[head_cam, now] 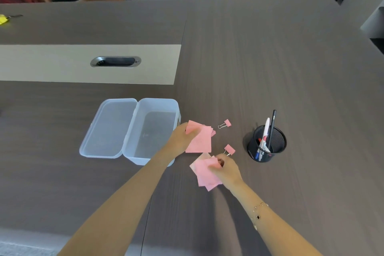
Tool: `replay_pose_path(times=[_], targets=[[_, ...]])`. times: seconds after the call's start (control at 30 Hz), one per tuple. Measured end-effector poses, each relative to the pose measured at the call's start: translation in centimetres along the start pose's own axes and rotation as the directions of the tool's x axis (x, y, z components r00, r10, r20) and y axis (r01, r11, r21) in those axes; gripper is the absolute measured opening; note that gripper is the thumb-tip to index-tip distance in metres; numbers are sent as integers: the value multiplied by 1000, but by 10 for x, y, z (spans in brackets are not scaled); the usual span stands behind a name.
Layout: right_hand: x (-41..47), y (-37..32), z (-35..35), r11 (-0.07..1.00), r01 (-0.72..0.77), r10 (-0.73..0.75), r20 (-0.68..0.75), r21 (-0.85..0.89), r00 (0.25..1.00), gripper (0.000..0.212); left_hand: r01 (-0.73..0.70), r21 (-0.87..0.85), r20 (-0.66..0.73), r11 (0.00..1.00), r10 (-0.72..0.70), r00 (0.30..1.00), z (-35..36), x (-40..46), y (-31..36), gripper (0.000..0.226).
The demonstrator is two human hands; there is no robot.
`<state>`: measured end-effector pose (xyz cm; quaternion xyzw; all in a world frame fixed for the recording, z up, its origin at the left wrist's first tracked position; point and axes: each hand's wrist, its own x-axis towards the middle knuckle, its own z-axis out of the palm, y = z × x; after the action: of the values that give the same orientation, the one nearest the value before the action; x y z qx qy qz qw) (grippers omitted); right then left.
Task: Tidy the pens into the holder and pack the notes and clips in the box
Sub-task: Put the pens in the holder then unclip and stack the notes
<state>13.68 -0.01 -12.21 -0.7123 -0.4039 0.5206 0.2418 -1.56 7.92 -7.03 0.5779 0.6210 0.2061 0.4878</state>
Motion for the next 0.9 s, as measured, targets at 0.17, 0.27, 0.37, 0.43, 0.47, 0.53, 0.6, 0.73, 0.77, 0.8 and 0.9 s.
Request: replay_pose_path(times=[0.17, 0.27, 0.37, 0.43, 0.47, 0.53, 0.6, 0.73, 0.77, 0.8, 0.9], targets=[[6, -11, -11, 887, -91, 64, 75, 453, 995, 41, 28, -74, 9, 997, -27, 1000, 18, -11, -17, 21], [10, -15, -20, 836, 1, -100, 150, 549, 984, 53, 86, -127, -15, 988, -89, 996, 39, 3, -55, 71], [9, -17, -17, 872, 122, -229, 174, 474, 958, 44, 108, -218, 36, 970, -103, 994, 47, -14, -42, 54], [6, -25, -14, 930, 186, -262, 217, 316, 940, 34, 94, -247, -5, 965, -98, 995, 49, -22, -38, 36], [2, -29, -13, 954, 214, -260, 226, 208, 939, 26, 63, -265, -41, 962, -77, 996, 48, -25, -38, 45], [4, -25, -15, 926, 348, -325, 159, -148, 932, 17, 31, -273, -109, 962, -62, 992, 46, -28, -43, 61], [5, -17, -19, 848, 390, -360, 148, -360, 921, 10, -19, -221, -114, 975, -6, 993, 45, -29, -52, 34], [8, 0, -21, 844, 396, -379, 119, -363, 918, 6, -139, -6, -126, 990, 137, 983, 47, -37, -66, 3], [9, 3, -20, 841, 404, -390, 114, -360, 914, 12, -172, 54, -115, 984, 177, 977, 47, -36, -70, 10], [10, 6, -19, 841, 414, -402, 109, -349, 909, 16, -192, 106, -78, 976, 200, 977, 48, -35, -72, 19], [9, 11, -17, 864, 408, -392, 114, -294, 913, 29, -185, 107, -8, 977, 187, 982, 50, -33, -76, 36]])
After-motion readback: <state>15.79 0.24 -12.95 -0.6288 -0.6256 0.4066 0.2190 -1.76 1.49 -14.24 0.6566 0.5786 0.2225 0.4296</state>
